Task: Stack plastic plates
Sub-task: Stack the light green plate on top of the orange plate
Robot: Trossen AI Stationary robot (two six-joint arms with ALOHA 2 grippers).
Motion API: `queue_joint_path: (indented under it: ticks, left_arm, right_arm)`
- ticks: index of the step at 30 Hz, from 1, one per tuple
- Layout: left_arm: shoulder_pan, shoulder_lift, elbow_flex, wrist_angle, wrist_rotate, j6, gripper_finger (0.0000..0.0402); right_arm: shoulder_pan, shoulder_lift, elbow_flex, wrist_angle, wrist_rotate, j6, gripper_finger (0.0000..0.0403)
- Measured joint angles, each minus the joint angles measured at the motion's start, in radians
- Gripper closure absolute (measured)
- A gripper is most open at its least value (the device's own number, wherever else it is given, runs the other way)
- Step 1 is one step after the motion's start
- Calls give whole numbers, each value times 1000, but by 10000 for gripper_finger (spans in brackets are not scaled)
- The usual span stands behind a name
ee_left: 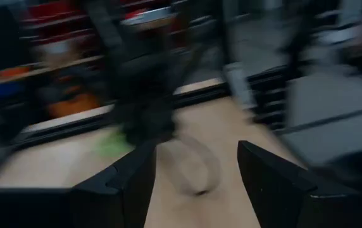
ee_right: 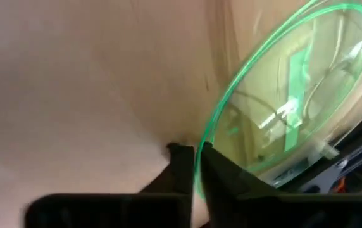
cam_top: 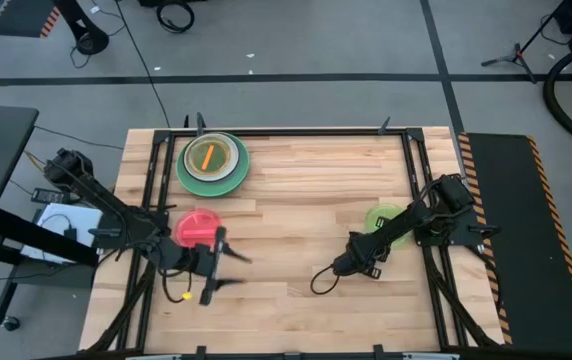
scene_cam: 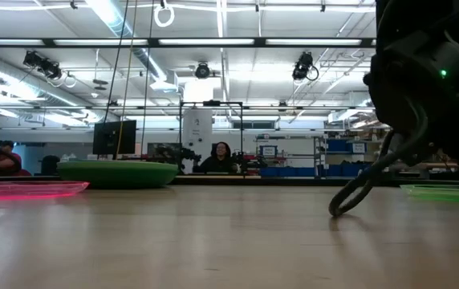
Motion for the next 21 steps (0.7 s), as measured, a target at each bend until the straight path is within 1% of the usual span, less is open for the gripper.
queue_joint_path:
  ticks: [2,4,6,8,10,12,15,18,19,21]
  left_arm:
    - [6,-46,0,-61,-109,12,176]
    - [28,-92,0,-122,-162,-13,175]
    - [66,-123,0,-164,-168,-71,170]
    - [100,-127,2,-209,-171,-101,160]
    - [134,-113,2,-272,-169,-124,146]
    - [175,-76,2,-310,-166,-159,131]
    - [215,-18,0,-323,-165,-158,111]
    - [236,42,1,-252,-153,-71,99]
    - [242,62,0,-225,-138,-42,97]
    - [265,94,0,-152,-66,9,96]
  right_arm:
    - [-6,-19,5,-9,9,-34,392]
    - [-7,-45,22,-13,52,-59,390]
    - [-6,-75,45,-19,113,-101,393]
    - [-3,-106,71,-13,193,-156,396]
    - [-2,-139,99,6,273,-224,396]
    - [-3,-172,120,50,318,-295,396]
    - [-11,-237,128,186,308,-430,398]
    - [-18,-307,117,362,232,-585,398]
    - [-21,-331,108,421,200,-632,398]
    - [-33,-377,82,542,136,-715,398]
